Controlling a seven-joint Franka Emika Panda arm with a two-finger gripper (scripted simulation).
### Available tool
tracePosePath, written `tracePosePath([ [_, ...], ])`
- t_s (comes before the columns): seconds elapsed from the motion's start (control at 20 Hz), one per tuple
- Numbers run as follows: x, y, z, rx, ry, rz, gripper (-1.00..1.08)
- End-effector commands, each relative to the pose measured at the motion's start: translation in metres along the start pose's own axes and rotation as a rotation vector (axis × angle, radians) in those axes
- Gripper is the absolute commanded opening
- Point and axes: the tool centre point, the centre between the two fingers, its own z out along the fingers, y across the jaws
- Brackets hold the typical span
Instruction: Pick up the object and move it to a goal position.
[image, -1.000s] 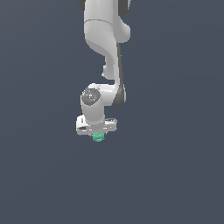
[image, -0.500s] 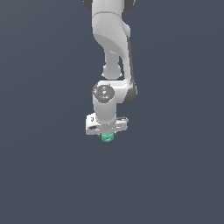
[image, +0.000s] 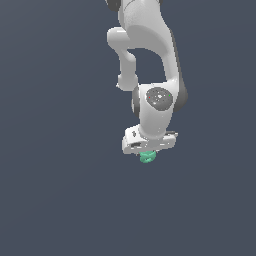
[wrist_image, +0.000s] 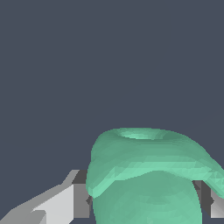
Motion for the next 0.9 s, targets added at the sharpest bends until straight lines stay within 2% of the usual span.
tracePosePath([
  [0.0, 0.010, -0.025, -0.013, 0.000, 0.000, 0.001, -1.00],
  [0.2, 0.024, -0.055, -0.028, 0.000, -0.001, 0.001, -1.00],
  [0.4, 0.033, -0.075, -0.038, 0.000, -0.001, 0.001, -1.00],
  [0.85, 0.041, -0.089, -0.045, 0.001, -0.001, 0.001, -1.00],
])
